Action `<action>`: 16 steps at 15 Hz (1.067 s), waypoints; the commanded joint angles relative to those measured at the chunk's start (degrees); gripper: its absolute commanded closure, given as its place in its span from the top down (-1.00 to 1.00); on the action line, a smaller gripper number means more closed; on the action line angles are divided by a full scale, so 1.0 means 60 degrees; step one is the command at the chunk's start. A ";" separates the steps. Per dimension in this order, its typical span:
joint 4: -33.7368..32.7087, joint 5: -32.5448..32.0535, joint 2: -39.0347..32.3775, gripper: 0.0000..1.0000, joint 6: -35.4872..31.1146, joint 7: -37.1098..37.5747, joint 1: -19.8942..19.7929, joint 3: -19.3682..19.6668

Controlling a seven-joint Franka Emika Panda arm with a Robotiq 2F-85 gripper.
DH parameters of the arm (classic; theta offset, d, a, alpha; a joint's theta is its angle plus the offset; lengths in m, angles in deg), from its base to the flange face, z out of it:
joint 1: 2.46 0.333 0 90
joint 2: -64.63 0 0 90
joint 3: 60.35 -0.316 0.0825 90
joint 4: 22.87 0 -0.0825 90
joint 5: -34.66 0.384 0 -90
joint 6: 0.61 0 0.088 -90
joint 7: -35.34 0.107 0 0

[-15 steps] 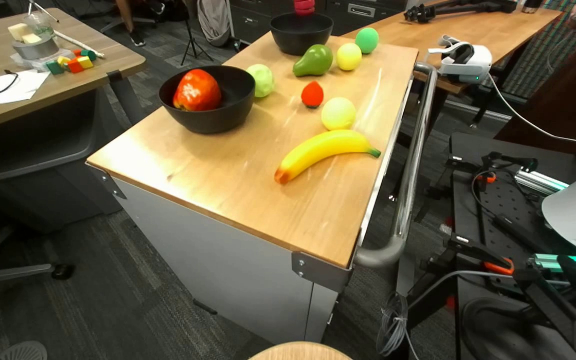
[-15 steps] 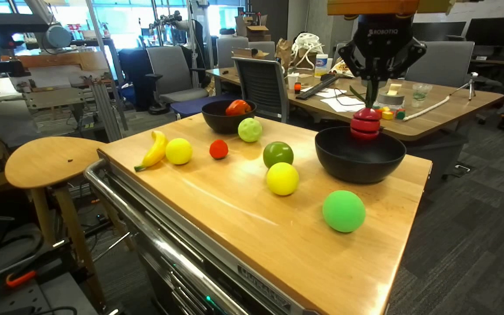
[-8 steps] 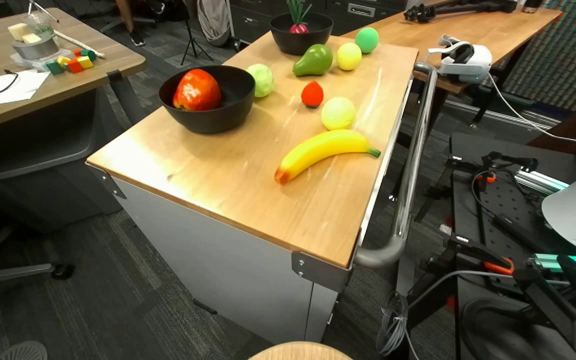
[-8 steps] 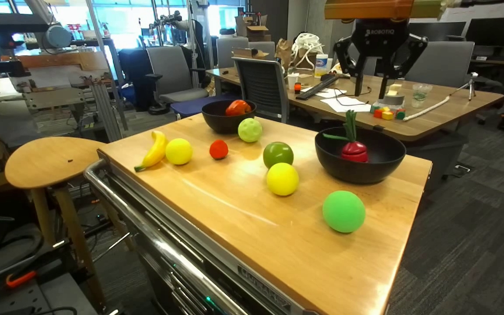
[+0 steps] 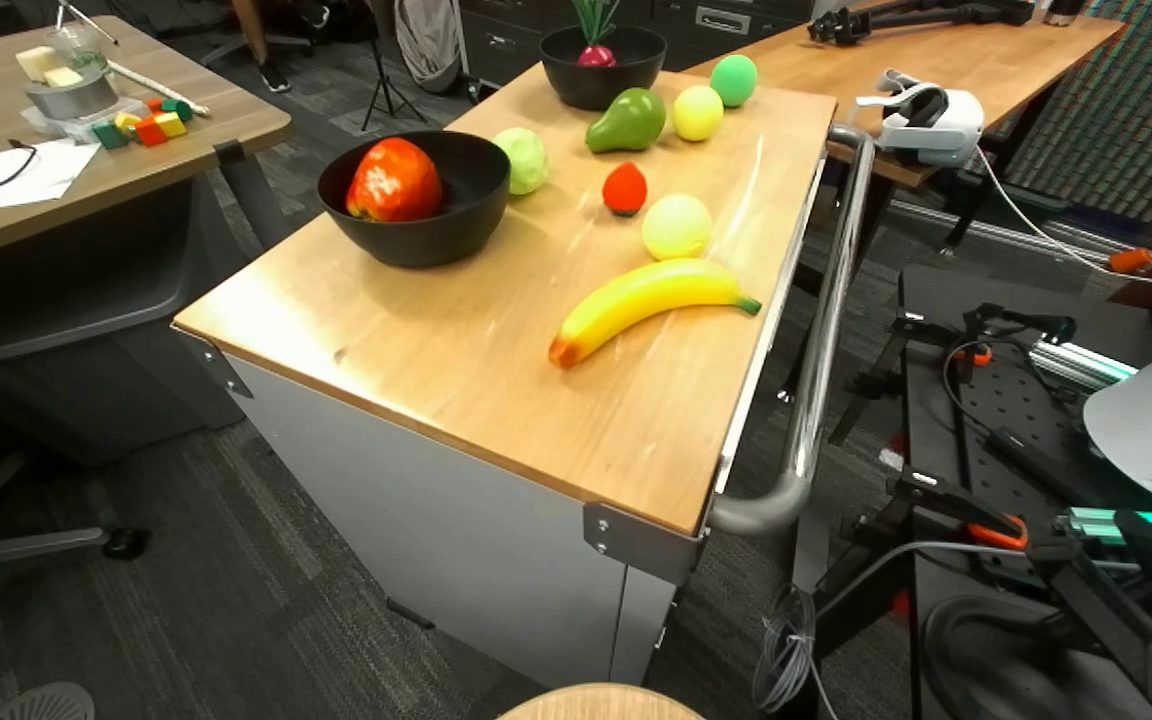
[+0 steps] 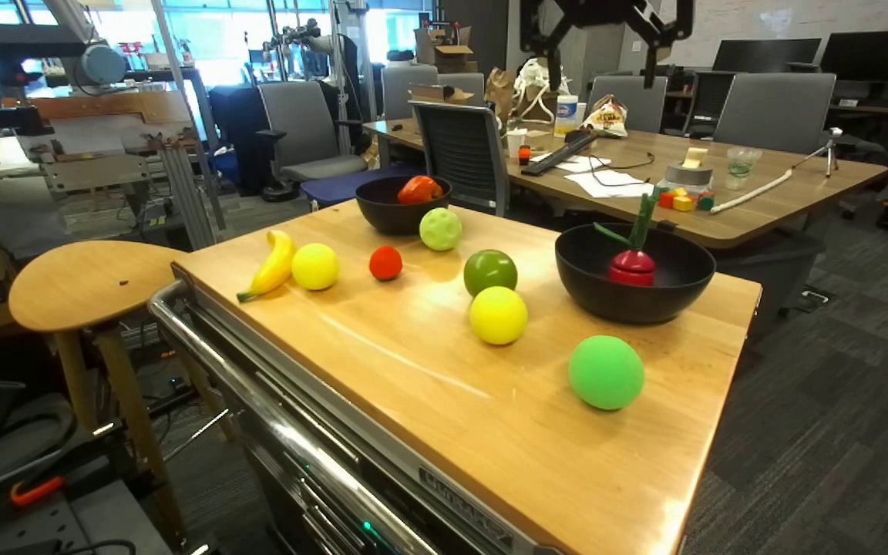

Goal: Pick up all the fruits from the table and put 5 fruits in the bowl to the right and 4 fruits into the bowl to the left

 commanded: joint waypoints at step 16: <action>0.3449 0.0680 0.3340 1.00 0.1379 -0.0779 0.1448 0.0631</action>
